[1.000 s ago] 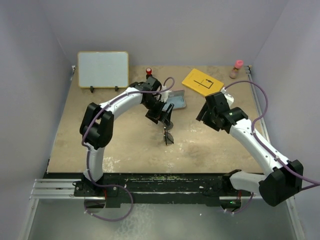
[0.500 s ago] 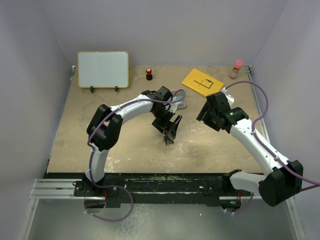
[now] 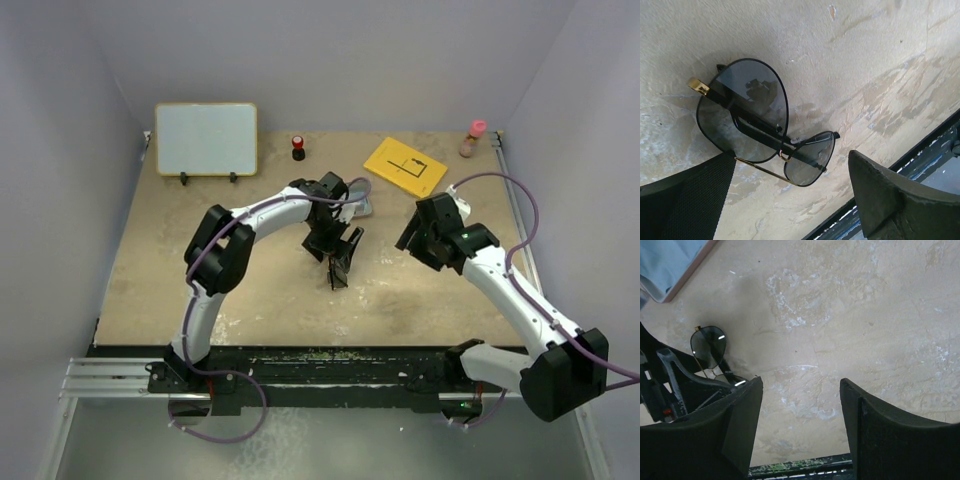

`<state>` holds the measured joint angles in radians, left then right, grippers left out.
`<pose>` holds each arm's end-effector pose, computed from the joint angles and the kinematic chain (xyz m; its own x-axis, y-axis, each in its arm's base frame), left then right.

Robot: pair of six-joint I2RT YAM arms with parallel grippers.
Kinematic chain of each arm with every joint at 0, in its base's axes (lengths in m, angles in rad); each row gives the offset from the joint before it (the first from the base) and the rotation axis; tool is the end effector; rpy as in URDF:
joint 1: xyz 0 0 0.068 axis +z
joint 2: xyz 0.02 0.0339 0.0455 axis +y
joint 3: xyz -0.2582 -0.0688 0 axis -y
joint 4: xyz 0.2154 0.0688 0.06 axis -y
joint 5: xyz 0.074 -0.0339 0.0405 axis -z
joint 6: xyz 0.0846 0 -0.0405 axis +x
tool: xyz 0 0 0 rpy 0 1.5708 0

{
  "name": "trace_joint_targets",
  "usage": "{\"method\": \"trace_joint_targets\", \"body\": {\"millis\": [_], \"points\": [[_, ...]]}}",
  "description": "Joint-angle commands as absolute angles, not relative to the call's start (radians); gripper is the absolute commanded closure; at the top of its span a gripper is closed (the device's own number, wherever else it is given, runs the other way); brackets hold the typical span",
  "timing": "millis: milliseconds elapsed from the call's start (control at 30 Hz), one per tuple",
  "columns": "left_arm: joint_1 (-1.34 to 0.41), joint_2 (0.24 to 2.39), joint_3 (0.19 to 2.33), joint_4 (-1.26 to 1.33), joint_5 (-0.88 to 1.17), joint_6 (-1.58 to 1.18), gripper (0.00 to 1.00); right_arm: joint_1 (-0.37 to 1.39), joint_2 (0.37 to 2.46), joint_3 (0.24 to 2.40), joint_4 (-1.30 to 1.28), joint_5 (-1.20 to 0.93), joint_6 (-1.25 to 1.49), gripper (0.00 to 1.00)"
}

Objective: Organize the sunglasses
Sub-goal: Pick up the sunglasses from the center of the board.

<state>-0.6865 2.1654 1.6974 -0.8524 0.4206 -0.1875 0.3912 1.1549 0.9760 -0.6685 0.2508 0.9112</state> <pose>0.3041 -0.2938 0.1373 -0.8587 0.4836 -0.1697 0.5057 0.7451 -0.4348 0.2313 0.0727 0.2535 -0.5965 0.5820 -0.5526 0.4143 0.8130 0.4091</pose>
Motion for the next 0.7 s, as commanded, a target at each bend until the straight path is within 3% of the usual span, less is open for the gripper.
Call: {"method": "trace_joint_targets", "body": {"millis": [0,400,667], "points": [[-0.686,2.169,1.756,-0.866,0.39,-0.232,0.04,0.385,1.139,0.951,-0.65,0.233,0.935,0.33],[-0.789,2.153,1.764,-0.912,0.088,-0.378,0.04,0.383,1.14,0.912,-0.62,0.228,0.946,0.34],[-0.802,2.137,1.825,-0.934,0.006,-0.466,0.04,0.382,1.143,0.88,-0.594,0.21,0.953,0.34]]}}
